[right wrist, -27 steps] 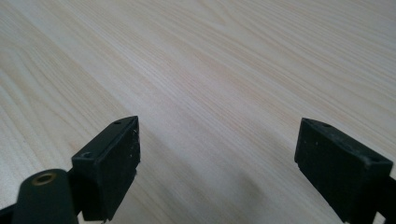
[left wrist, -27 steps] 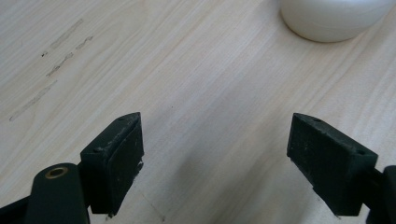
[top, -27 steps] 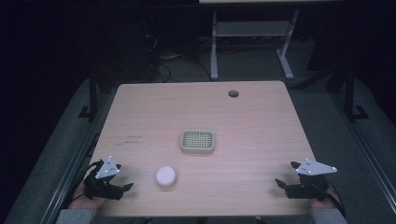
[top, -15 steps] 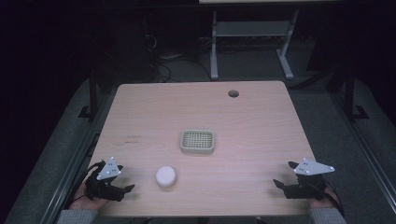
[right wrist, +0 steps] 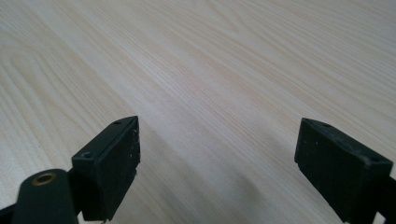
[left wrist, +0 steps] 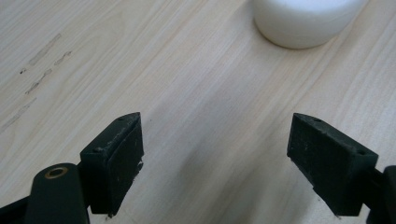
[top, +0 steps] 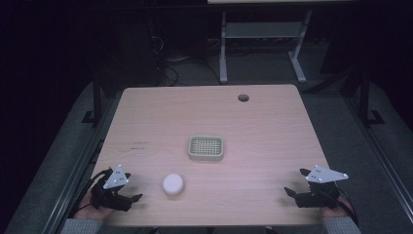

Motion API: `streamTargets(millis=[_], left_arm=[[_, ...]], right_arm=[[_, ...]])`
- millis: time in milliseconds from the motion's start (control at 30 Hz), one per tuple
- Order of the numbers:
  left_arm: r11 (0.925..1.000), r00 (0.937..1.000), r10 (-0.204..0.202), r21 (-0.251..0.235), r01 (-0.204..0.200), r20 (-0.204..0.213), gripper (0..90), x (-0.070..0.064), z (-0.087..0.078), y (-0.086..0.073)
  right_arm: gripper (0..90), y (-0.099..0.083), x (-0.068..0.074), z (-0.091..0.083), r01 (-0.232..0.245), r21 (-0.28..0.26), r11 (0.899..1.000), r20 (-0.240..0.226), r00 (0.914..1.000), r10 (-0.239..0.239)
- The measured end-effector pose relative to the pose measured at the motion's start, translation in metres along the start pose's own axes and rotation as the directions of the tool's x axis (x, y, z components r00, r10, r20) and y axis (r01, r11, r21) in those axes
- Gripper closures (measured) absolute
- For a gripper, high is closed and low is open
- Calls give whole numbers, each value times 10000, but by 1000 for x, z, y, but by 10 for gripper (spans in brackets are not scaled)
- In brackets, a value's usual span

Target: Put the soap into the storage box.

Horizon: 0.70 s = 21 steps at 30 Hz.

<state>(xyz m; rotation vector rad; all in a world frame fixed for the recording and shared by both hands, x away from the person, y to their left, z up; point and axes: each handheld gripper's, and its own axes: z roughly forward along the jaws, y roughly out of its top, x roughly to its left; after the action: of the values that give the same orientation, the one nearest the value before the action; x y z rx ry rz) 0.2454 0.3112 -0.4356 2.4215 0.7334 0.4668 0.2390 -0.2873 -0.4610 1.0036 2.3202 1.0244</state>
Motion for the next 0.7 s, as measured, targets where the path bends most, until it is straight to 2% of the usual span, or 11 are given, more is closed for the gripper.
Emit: streamTargets(millis=[200,433,467,633,700], left_arm=[[9999,9999,91,118,-92,104,179,-2,2,3],[9995,9995,315,14,-315,71,173,-5,-1,9],[9988,9988,480,110,-481,74,173,-6,-1,11],[9968,9970,761,222,-765,173,173,-9,-1,19],[9943,9944,1031,247,-1037,220,173,-10,-2,25]], right_arm=[[137,-1,0,-1,-107,-29,9999,-74,9999,107],[137,0,1,-2,-103,-62,9999,-31,9999,103],[137,0,1,-2,-44,-18,10000,8,10000,44],[137,0,2,-2,-29,-5,10000,46,10000,29],[137,0,1,-3,-43,-22,10000,45,10000,43]])
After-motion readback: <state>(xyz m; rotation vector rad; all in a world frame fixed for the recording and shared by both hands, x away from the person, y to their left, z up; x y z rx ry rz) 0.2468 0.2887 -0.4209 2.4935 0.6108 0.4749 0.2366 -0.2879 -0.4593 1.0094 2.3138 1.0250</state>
